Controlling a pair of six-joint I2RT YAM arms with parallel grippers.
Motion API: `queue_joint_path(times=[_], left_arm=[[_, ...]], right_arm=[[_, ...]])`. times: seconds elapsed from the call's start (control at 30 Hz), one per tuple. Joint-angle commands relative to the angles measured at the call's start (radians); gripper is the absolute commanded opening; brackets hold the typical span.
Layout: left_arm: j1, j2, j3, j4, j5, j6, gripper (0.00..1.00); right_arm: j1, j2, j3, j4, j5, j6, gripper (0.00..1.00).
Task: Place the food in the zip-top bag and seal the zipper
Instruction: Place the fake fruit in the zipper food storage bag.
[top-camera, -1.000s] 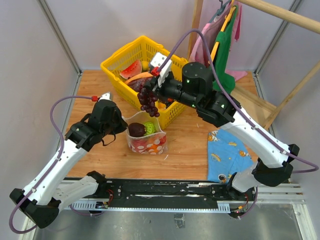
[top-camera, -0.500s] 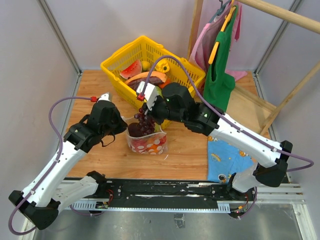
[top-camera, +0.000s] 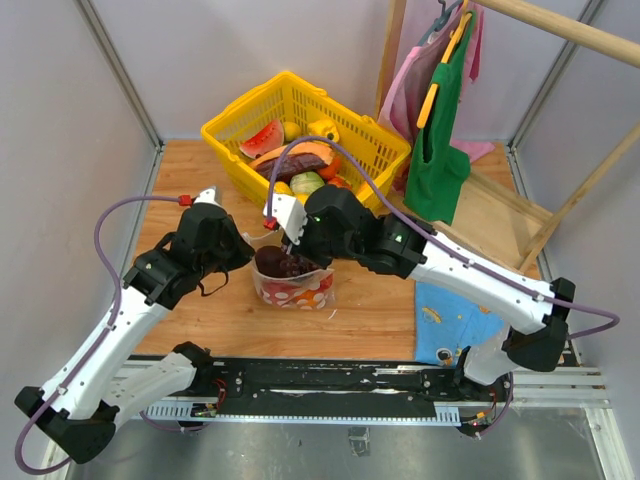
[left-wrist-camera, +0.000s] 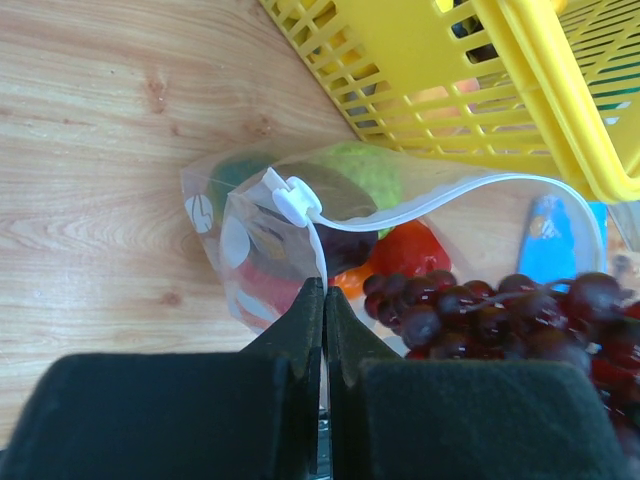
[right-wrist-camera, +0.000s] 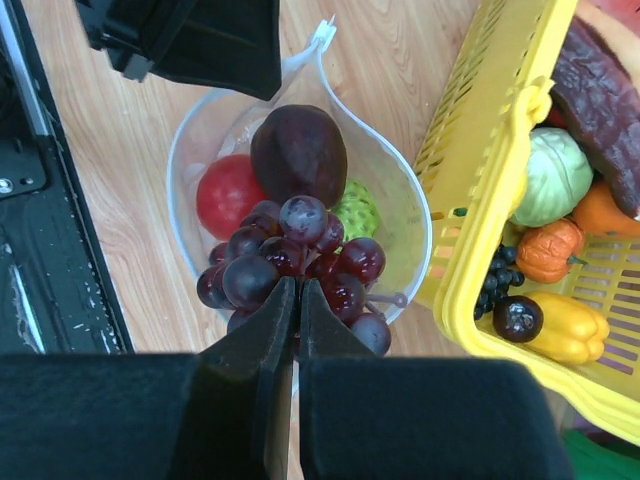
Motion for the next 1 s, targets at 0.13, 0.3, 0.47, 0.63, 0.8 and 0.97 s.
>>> queue_joint_path(times=[0.13, 0.3, 0.47, 0.63, 0.8, 0.97], left_arm=[[0.006, -0.034, -0.023, 0.027, 0.036, -0.002, 0.0], [0.006, -0.048, -0.025, 0.032, 0.043, 0.001, 0.0], [0.006, -0.057, -0.023, 0.034, 0.046, 0.004, 0.0], [0.006, -0.065, -0.017, 0.026, 0.033, 0.005, 0.0], [0.006, -0.062, -0.016, 0.032, 0.038, 0.012, 0.0], [0.006, -0.054, -0.008, 0.035, 0.04, 0.013, 0.0]], right_arm=[[0.019, 0.105, -0.022, 0.044, 0.012, -0.025, 0.01], [0.018, 0.18, -0.033, 0.063, 0.009, -0.005, 0.01], [0.004, 0.245, -0.034, 0.026, 0.059, 0.031, 0.03], [-0.034, 0.278, -0.017, -0.119, 0.104, 0.079, 0.14], [-0.045, 0.233, -0.041, -0.143, 0.119, 0.075, 0.32], [-0.045, 0.186, 0.055, -0.162, 0.053, 0.065, 0.54]])
